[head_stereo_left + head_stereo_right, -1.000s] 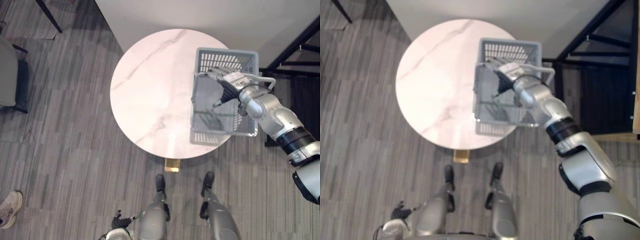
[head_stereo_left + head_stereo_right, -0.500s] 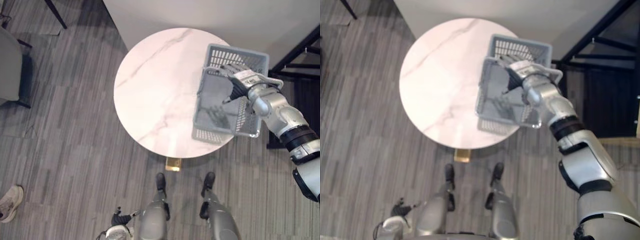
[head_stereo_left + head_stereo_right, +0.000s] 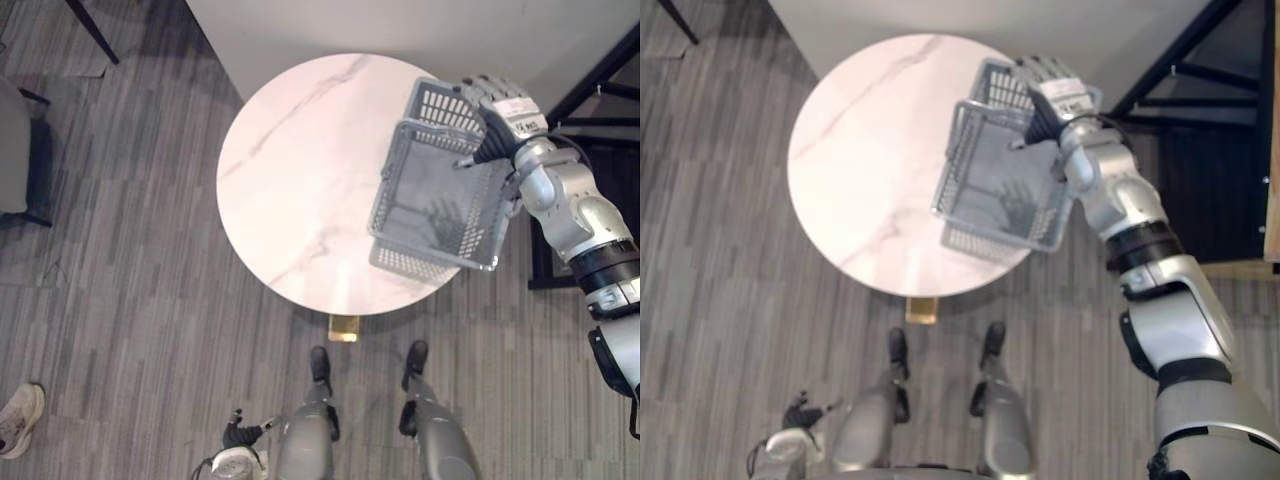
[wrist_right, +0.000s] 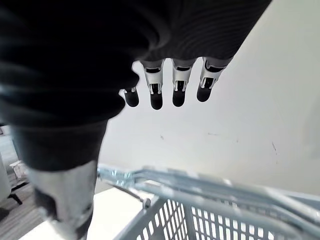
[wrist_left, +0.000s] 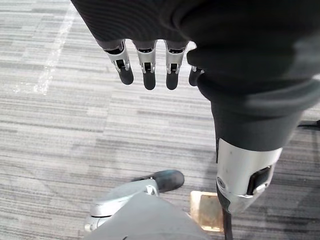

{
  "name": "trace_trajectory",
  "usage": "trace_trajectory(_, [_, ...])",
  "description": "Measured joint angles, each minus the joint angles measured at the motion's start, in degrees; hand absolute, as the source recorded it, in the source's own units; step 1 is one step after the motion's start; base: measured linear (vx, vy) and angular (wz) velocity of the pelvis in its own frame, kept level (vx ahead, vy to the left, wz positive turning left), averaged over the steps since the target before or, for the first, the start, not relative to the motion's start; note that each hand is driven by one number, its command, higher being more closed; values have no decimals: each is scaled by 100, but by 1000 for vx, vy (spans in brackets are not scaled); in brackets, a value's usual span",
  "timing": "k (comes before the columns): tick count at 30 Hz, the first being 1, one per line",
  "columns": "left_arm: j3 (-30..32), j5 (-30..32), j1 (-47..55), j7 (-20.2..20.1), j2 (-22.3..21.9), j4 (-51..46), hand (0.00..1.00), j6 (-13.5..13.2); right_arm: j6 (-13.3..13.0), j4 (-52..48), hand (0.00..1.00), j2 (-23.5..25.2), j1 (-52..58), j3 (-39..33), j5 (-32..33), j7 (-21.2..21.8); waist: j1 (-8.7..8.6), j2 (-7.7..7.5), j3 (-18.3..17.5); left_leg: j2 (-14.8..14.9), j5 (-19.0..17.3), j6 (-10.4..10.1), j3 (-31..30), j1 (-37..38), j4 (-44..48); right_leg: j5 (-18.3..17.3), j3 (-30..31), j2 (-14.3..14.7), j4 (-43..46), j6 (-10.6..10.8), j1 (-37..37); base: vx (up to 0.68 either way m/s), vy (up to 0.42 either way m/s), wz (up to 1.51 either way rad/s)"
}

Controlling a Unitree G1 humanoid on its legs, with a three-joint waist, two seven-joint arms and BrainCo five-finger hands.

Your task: Pick vegetable in the basket

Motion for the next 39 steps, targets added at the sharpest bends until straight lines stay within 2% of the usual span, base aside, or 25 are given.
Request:
trace_trajectory(7, [13, 0, 0, 0, -1, -26, 0, 5, -18, -21, 0, 0, 10, -1, 127, 2, 11, 0, 0, 12, 2, -3, 1, 1, 0, 0, 4, 12, 0, 0, 0, 21, 3, 0])
trace_trajectory(14, [-77, -1, 0, 1, -1, -25, 0, -4, 0, 693, 0, 4, 7, -2, 117, 0, 36, 1, 0, 3, 2, -3, -11, -6, 0, 0, -2, 3, 0, 0, -1, 27, 6, 1])
trace_trajectory(26, [-335, -9, -6, 6, -9, -57, 0, -54, 207, 1443, 0, 5, -186, -252, 95, -25, 45, 53, 18, -20, 33, -4, -137, -158, -5, 0, -125, -20, -9, 0, -78, 8, 2, 4])
trace_trajectory(31, [-434, -173, -11, 34, -14, -94, 0, -62, 229, 1763, 0, 10, -343, -433, 89, -79, 163, 102, 41, -30, 57, 0, -171, -213, -6, 0, -155, -32, -9, 0, -109, 30, 11, 5])
trace_trajectory(39, [-458, -225, -12, 70, -31, -94, 0, -75, 239, 1856, 0, 41, -475, -434, 85, -189, 199, 143, 62, -35, 80, 6, -224, -228, -27, 0, -203, -38, -8, 0, -104, 12, 4, 1])
